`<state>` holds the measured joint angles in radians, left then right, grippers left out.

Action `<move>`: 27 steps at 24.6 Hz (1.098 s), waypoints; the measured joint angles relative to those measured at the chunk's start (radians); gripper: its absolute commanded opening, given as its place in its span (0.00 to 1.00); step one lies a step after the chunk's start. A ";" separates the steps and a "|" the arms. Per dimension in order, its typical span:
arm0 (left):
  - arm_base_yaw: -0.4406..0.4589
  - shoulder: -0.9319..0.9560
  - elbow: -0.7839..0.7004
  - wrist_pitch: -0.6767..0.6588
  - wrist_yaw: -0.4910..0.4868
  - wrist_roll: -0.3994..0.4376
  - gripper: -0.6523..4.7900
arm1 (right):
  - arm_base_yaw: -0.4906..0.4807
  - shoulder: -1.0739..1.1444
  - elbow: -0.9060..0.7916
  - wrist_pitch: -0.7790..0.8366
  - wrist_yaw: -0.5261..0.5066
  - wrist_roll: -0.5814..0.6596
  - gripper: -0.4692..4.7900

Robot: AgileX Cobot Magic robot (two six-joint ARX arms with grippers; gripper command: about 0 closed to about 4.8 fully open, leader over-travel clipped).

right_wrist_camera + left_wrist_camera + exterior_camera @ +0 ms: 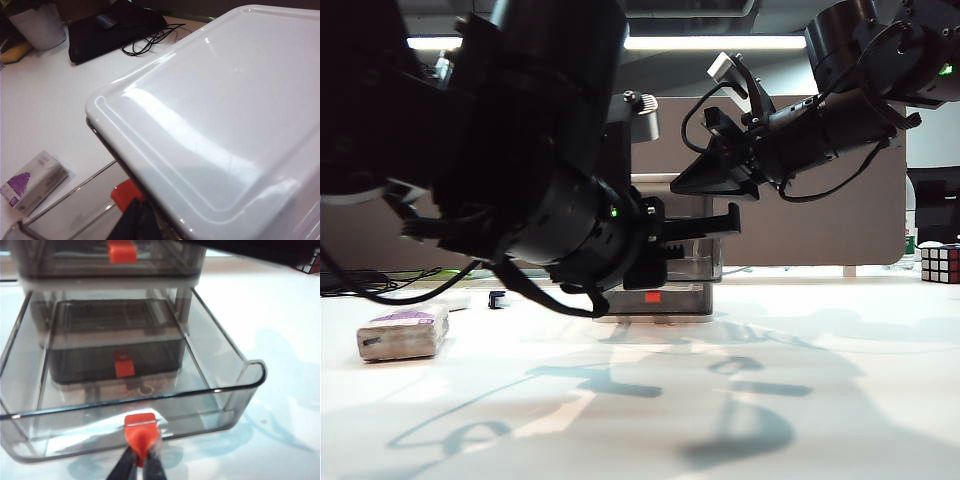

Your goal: Open the second layer of the drawer on the table, pick up a pack of napkins on the table and put it in, and finally close the drawer.

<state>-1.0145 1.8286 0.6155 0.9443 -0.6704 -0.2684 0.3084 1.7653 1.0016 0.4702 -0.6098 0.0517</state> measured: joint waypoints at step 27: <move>-0.141 -0.542 -0.051 -0.881 -0.108 -0.047 0.42 | 0.000 0.000 0.001 -0.047 -0.057 0.000 0.08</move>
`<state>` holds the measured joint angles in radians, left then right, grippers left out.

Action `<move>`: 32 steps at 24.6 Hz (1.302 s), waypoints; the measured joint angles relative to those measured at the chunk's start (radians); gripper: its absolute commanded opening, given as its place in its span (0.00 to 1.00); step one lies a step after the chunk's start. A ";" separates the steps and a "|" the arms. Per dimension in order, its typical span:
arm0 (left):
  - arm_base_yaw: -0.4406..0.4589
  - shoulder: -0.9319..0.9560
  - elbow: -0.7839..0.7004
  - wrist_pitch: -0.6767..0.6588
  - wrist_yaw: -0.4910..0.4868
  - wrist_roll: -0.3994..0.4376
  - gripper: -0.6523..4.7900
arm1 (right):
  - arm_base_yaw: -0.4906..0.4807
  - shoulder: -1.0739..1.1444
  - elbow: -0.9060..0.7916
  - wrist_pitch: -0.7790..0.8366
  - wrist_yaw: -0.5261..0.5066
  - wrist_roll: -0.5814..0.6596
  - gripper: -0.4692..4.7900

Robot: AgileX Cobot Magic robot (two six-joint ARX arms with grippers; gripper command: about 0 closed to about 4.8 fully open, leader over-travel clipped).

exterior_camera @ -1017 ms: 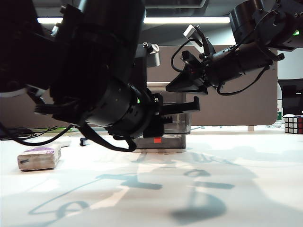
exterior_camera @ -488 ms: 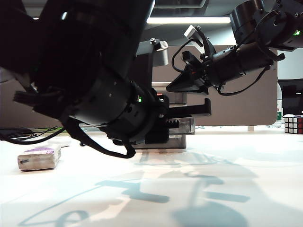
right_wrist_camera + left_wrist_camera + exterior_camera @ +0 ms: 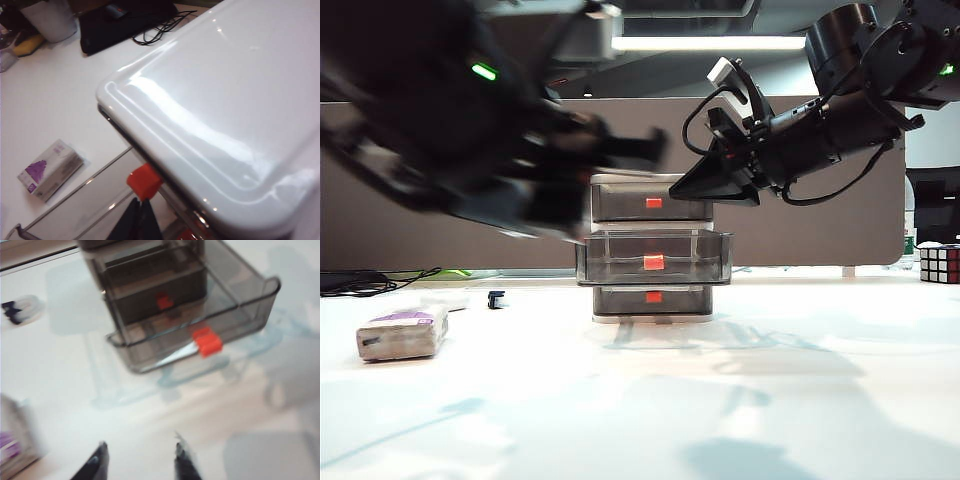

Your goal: Open the second layer of the drawer on the table, pick up a pack of napkins on the table and put it in, and finally close the drawer.

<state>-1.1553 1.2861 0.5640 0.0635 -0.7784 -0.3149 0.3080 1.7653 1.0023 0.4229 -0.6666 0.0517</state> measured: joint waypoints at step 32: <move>0.696 0.216 0.127 -0.147 0.525 -0.146 0.80 | 0.000 0.000 0.002 -0.010 -0.106 0.102 0.08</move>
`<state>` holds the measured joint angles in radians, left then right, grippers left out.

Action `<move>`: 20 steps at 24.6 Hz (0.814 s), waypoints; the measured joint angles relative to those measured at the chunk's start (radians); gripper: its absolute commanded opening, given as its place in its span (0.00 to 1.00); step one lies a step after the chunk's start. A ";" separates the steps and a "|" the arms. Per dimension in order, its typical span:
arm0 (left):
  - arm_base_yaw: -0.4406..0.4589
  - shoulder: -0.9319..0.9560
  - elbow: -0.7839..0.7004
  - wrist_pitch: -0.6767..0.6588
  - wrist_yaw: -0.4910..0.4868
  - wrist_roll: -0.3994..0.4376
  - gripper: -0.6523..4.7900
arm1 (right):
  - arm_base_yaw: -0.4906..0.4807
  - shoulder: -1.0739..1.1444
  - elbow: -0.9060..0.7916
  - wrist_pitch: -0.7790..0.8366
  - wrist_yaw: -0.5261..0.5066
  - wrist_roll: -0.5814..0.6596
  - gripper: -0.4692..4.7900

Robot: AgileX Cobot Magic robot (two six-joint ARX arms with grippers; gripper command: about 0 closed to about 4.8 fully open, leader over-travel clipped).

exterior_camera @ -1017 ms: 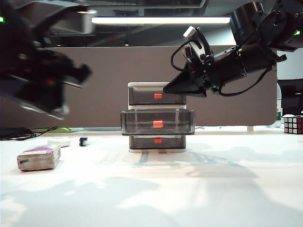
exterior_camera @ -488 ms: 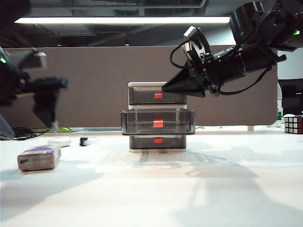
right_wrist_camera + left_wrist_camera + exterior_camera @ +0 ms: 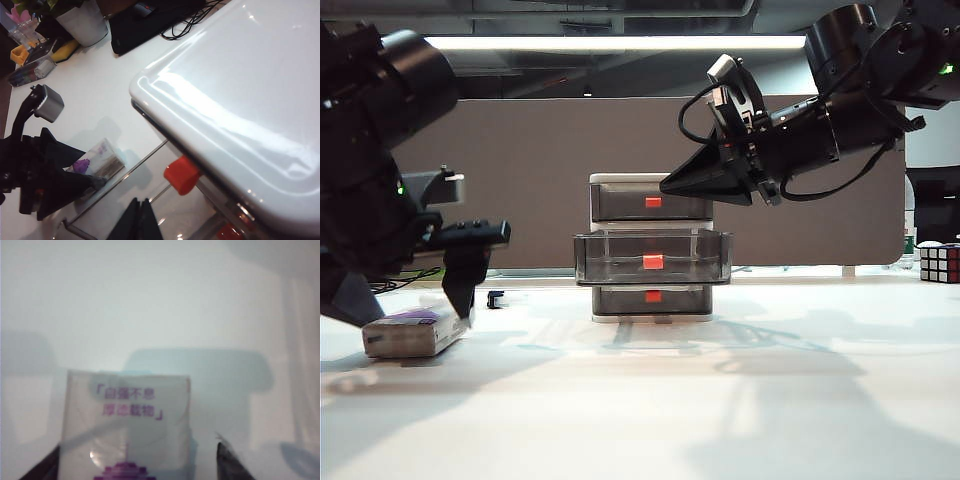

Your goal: Open the second layer of the drawer on the table, pick up a pack of napkins on the table and put it in, and finally close the drawer.

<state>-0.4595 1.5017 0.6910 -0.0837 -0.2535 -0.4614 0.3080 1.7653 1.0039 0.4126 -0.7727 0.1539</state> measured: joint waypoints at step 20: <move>0.000 0.070 0.007 0.043 -0.063 0.065 0.77 | 0.000 0.000 0.000 -0.008 -0.010 0.000 0.08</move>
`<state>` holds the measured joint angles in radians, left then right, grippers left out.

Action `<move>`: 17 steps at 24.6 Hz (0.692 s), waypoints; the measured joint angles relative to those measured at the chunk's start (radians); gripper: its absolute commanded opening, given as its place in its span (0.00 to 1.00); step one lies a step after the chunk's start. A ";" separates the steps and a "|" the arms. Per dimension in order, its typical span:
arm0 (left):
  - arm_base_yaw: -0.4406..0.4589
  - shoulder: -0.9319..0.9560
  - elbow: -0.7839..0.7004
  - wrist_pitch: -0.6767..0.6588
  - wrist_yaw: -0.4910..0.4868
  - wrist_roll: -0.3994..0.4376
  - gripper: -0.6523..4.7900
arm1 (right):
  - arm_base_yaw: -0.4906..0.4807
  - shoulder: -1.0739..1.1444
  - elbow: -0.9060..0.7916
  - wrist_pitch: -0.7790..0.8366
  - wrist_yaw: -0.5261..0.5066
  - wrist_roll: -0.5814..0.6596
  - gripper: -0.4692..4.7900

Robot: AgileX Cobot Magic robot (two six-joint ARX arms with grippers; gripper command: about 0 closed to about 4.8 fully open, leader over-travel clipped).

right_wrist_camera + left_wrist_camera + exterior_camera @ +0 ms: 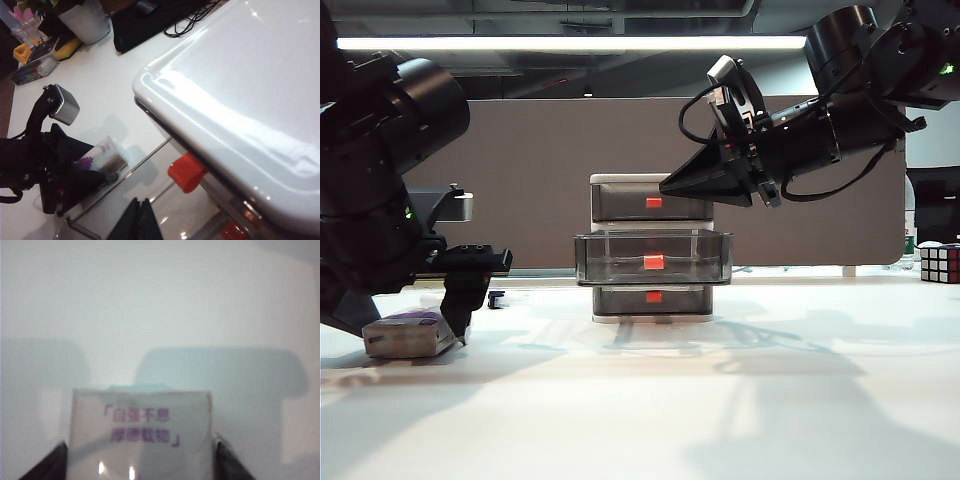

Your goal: Open the second layer of the drawer on the table, pick up a pack of napkins on the table and put it in, and finally close the drawer.

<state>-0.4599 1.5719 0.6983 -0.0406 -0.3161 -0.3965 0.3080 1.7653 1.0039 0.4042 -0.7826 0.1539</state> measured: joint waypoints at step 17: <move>-0.041 -0.147 0.067 -0.043 0.027 0.137 0.39 | 0.000 0.000 0.000 0.000 0.000 0.000 0.08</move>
<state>-0.5011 1.4246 0.7650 -0.0834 -0.2893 -0.2592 0.3080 1.7653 1.0039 0.4046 -0.7830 0.1539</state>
